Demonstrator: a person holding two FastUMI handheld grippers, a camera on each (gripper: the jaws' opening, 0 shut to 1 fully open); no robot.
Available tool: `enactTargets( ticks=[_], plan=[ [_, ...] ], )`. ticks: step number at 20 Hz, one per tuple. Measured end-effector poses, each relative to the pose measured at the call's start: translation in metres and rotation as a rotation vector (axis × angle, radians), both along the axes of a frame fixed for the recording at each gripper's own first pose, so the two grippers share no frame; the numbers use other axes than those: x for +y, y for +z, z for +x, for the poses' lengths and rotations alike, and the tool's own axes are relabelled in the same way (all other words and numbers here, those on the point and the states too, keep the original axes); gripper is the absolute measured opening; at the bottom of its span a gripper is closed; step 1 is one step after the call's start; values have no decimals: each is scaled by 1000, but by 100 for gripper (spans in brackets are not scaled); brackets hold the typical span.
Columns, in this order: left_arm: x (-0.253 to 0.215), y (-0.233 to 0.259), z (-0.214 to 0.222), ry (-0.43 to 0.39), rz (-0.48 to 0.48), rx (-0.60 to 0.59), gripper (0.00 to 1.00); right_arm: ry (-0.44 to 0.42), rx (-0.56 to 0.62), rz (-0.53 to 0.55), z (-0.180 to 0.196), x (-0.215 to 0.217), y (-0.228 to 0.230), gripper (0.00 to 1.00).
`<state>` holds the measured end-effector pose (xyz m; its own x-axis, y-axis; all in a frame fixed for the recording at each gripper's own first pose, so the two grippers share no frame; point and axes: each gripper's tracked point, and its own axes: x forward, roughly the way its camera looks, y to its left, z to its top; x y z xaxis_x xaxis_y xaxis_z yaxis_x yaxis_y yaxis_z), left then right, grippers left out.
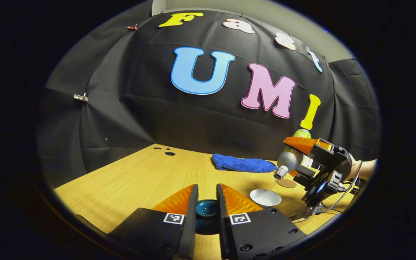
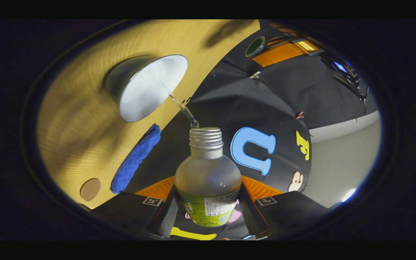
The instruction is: Open the teacup lid with one hand, grasp the water bottle and pour water into the teacup with the other hand; after pouring, place the water bottle on the coaster and then close the teacup lid.
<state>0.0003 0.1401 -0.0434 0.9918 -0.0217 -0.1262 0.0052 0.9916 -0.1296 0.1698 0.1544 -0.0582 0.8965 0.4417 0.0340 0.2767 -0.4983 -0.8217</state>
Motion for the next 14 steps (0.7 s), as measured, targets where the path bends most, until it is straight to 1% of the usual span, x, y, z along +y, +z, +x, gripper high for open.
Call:
enactTargets(
  ticks=[1, 9, 10, 11, 12, 14],
  plan=[
    [0, 0, 0, 1, 0, 1, 31, 3, -3, -3, 0, 1, 0, 79],
    [-5, 2, 0, -10, 1, 2, 31, 21, -25, -15, 0, 8, 2, 79],
    [-5, 2, 1, -9, 0, 2, 34, 23, -26, -16, -1, 7, 2, 82],
    [-5, 3, 0, -9, -1, 1, 31, 23, -27, -16, 0, 8, 2, 75],
    [-5, 3, 0, -9, -1, 1, 31, 22, -28, -17, 0, 7, 2, 79],
    [-5, 2, 2, -8, 4, 4, 31, 16, -32, -14, 0, 6, 4, 79]
  ],
)
